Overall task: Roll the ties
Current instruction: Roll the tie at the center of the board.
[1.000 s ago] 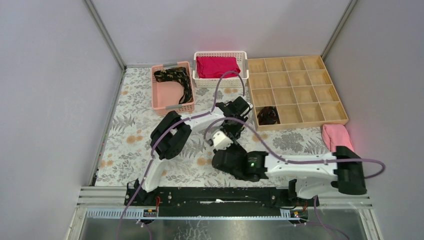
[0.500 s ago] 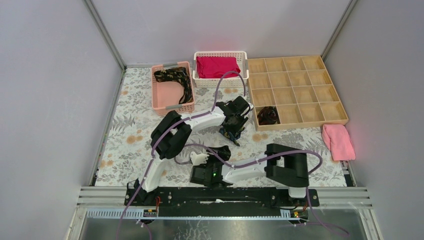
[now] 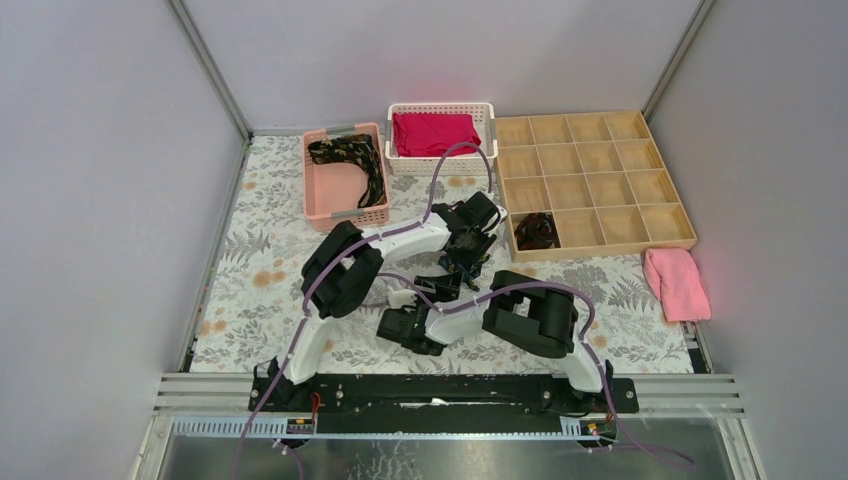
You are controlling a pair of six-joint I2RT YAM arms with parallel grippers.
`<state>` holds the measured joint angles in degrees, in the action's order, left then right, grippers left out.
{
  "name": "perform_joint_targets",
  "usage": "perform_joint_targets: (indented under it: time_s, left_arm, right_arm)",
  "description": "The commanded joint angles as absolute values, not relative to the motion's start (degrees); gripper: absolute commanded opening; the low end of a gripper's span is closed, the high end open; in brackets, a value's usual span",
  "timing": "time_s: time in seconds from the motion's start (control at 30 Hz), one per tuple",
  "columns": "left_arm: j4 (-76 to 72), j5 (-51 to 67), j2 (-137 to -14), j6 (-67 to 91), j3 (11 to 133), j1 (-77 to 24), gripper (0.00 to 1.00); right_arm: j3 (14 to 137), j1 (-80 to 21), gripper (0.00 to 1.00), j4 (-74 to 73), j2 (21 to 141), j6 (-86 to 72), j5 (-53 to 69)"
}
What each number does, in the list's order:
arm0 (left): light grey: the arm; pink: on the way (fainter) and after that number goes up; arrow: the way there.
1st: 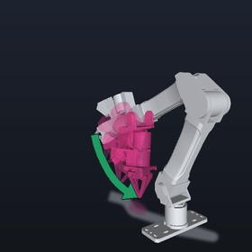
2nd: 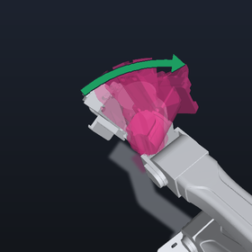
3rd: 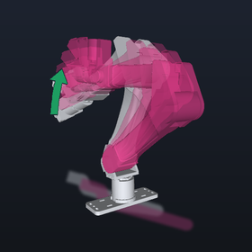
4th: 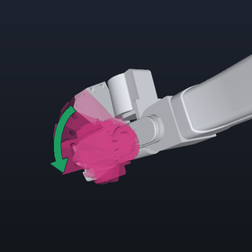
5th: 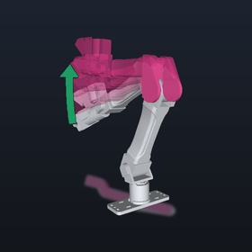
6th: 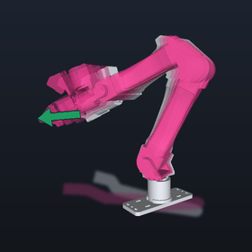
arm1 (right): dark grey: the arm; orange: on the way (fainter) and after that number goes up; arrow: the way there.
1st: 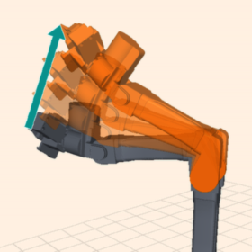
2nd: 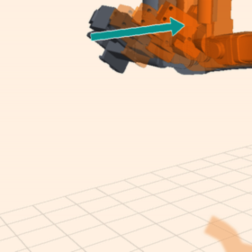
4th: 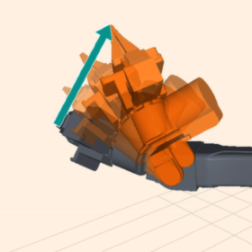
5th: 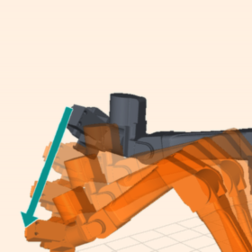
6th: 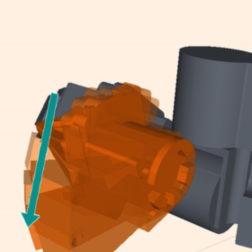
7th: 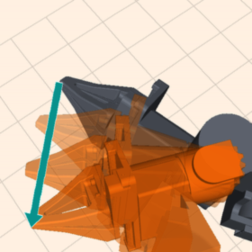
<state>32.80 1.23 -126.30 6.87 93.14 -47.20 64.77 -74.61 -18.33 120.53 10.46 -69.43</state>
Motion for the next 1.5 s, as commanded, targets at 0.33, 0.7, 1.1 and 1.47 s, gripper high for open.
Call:
perform_joint_targets:
  time_s: [0.33,0.7,1.1,1.47]
  left_arm:
    - [43.05,3.99,-140.25,4.42,84.01,-46.78,0.31]
    - [42.97,4.7,-140.27,4.0,84.22,-46.54,0.31]
    - [43.45,4.28,-139.17,3.47,83.55,-46.49,0.31]
    - [43.85,4.4,-138.69,3.08,83.77,-46.27,0.3]
  right_arm:
    - [70.92,-69.11,0.69,-8.79,125.4,22.35,-71.01]
    - [75.08,-65.0,0.71,-16.74,128.74,18.53,-73.21]
    - [80.13,-60.66,0.57,-30.62,134.0,7.99,-72.72]
    - [80.42,-59.83,0.47,-31.28,135.68,6.79,-76.95]
